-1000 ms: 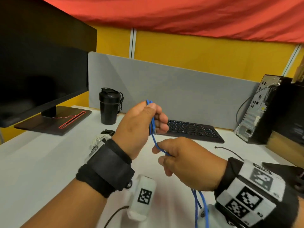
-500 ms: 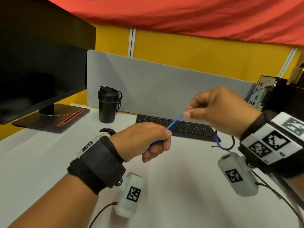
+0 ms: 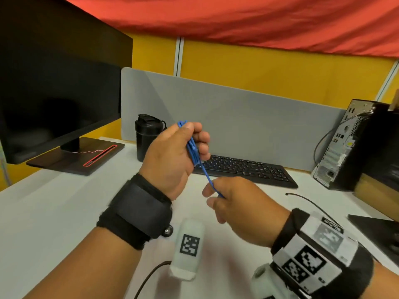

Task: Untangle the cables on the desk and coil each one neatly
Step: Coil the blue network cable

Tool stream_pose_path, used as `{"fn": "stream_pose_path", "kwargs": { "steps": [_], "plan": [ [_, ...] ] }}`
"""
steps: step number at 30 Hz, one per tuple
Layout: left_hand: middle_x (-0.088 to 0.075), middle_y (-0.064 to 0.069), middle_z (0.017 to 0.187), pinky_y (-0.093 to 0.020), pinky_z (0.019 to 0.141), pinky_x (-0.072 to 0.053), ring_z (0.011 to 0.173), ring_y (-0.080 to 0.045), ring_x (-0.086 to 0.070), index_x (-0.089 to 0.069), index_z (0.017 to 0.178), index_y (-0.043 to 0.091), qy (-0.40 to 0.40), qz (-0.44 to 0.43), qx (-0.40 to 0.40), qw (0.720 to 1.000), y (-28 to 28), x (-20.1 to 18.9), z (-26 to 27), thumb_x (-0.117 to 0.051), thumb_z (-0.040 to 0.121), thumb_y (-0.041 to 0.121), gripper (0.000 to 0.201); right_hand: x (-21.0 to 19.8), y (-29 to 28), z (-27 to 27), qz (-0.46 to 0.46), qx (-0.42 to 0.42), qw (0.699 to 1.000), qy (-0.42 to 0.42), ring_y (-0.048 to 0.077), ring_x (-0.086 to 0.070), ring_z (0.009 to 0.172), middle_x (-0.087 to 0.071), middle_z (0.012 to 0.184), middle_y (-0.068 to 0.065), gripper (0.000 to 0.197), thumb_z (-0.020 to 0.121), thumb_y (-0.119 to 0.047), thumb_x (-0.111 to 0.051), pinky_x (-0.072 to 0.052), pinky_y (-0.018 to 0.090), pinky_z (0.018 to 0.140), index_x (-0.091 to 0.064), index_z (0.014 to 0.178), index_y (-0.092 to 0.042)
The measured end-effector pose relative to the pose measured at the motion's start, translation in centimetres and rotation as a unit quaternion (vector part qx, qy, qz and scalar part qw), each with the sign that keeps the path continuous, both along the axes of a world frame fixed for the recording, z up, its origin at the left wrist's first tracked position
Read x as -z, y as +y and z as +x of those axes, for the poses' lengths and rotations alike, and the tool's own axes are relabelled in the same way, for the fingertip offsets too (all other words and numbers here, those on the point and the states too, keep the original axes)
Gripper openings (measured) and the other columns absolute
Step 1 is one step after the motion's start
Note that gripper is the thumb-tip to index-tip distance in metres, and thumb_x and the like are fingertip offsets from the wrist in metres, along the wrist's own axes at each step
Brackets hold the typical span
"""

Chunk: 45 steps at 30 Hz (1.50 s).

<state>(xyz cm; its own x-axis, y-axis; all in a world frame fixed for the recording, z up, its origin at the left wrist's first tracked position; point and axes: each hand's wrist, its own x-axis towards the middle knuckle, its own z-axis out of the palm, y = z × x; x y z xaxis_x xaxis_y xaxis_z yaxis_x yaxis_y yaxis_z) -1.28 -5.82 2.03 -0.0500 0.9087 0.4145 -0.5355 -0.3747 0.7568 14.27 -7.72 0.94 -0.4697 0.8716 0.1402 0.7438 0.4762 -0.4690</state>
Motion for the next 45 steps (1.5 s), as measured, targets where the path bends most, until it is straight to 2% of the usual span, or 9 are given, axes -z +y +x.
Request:
{"fn": "stream_pose_path", "kwargs": {
  "steps": [3, 10, 13, 17, 21, 28, 35, 40, 45],
  "plan": [
    [-0.07, 0.001, 0.079, -0.03, 0.068, -0.06, 0.067, -0.012, -0.067, -0.058, 0.097, 0.01, 0.234, 0.053, -0.117, 0.964, 0.0, 0.7, 0.4, -0.038, 0.107, 0.017, 0.023, -1.2, -1.2, 0.1, -0.033, -0.011, 0.999, -0.023, -0.003, -0.055, 0.05, -0.066, 0.065, -0.008, 0.015, 0.094, -0.03, -0.059, -0.04, 0.008, 0.049, -0.063, 0.107, -0.024],
    [-0.068, 0.003, 0.087, -0.044, 0.076, -0.057, 0.077, -0.016, -0.066, -0.054, 0.098, 0.014, 0.597, 0.087, -0.232, 0.763, 0.5, 1.4, -0.9, -0.039, 0.105, 0.029, 0.022, -4.8, -1.6, 3.0, -0.26, -0.015, 0.959, 0.114, 0.012, -0.042, 0.037, -0.059, 0.058, 0.005, 0.018, 0.089, -0.007, -0.064, -0.035, 0.019, 0.038, -0.069, 0.106, -0.013],
    [-0.066, 0.003, 0.081, -0.036, 0.068, -0.056, 0.065, -0.003, -0.062, -0.056, 0.091, 0.013, 0.614, 0.046, -0.171, 0.769, 0.2, 1.2, -1.6, -0.04, 0.103, 0.029, 0.026, -6.2, -0.9, 4.5, -0.229, 0.025, 0.956, 0.18, 0.01, -0.037, 0.037, -0.053, 0.057, 0.008, 0.016, 0.091, -0.001, -0.059, -0.029, 0.019, 0.038, -0.075, 0.094, -0.006],
    [-0.058, 0.001, 0.077, -0.035, 0.066, -0.046, 0.065, -0.012, -0.049, -0.058, 0.084, 0.011, 0.663, 0.058, -0.083, 0.742, -0.6, 1.2, -0.5, -0.043, 0.098, 0.041, 0.036, -6.9, -0.4, 4.7, -0.082, 0.049, 0.982, 0.165, 0.012, -0.046, 0.043, -0.057, 0.056, 0.003, 0.02, 0.094, -0.009, -0.06, -0.039, 0.023, 0.041, -0.077, 0.085, -0.013],
    [-0.053, 0.002, 0.072, -0.032, 0.058, -0.048, 0.061, -0.012, -0.046, -0.058, 0.087, 0.008, 0.648, 0.022, -0.045, 0.76, -0.6, 1.5, -0.1, -0.054, 0.094, 0.045, 0.038, -7.3, 0.3, 4.2, -0.074, 0.058, 0.963, 0.251, 0.008, -0.043, 0.041, -0.058, 0.056, 0.002, 0.017, 0.095, -0.009, -0.06, -0.036, 0.019, 0.038, -0.074, 0.087, -0.011],
    [-0.039, 0.001, 0.052, -0.024, 0.042, -0.029, 0.042, -0.012, -0.03, -0.058, 0.067, 0.017, 0.336, -0.026, 0.161, 0.928, -1.1, 0.9, -0.8, -0.049, 0.088, 0.028, 0.026, -7.7, 2.9, 4.7, -0.191, 0.043, 0.903, 0.383, 0.005, -0.037, 0.041, -0.052, 0.062, 0.006, 0.016, 0.096, -0.002, -0.053, -0.032, 0.015, 0.034, -0.067, 0.101, 0.003],
    [-0.045, 0.008, 0.055, -0.016, 0.039, -0.034, 0.041, -0.004, -0.027, -0.056, 0.078, 0.015, 0.005, -0.03, 0.358, 0.933, -0.9, -0.2, -2.1, -0.041, 0.091, 0.03, 0.025, -3.4, 4.3, 5.1, -0.22, 0.061, 0.871, 0.435, 0.005, -0.031, 0.037, -0.053, 0.062, 0.007, 0.012, 0.093, -0.005, -0.057, -0.023, 0.012, 0.034, -0.065, 0.083, -0.005],
    [-0.056, 0.001, 0.066, -0.02, 0.048, -0.043, 0.047, -0.007, -0.045, -0.057, 0.087, 0.012, -0.051, -0.03, 0.2, 0.978, -0.4, 0.0, -0.7, -0.039, 0.1, 0.026, 0.026, 0.5, 1.2, 1.6, -0.162, 0.04, 0.947, 0.274, 0.011, -0.034, 0.04, -0.056, 0.055, 0.001, 0.017, 0.093, -0.011, -0.061, -0.028, 0.018, 0.039, -0.072, 0.079, -0.011],
    [-0.069, 0.0, 0.072, -0.024, 0.058, -0.054, 0.057, -0.011, -0.06, -0.059, 0.093, 0.008, 0.217, 0.022, -0.058, 0.974, 0.0, 0.6, -0.1, -0.037, 0.107, 0.017, 0.028, -0.6, -1.9, 0.7, -0.127, -0.064, 0.988, 0.063, 0.004, -0.047, 0.042, -0.059, 0.056, -0.009, 0.013, 0.096, -0.021, -0.057, -0.04, 0.016, 0.042, -0.07, 0.099, -0.019]
  ]
}}
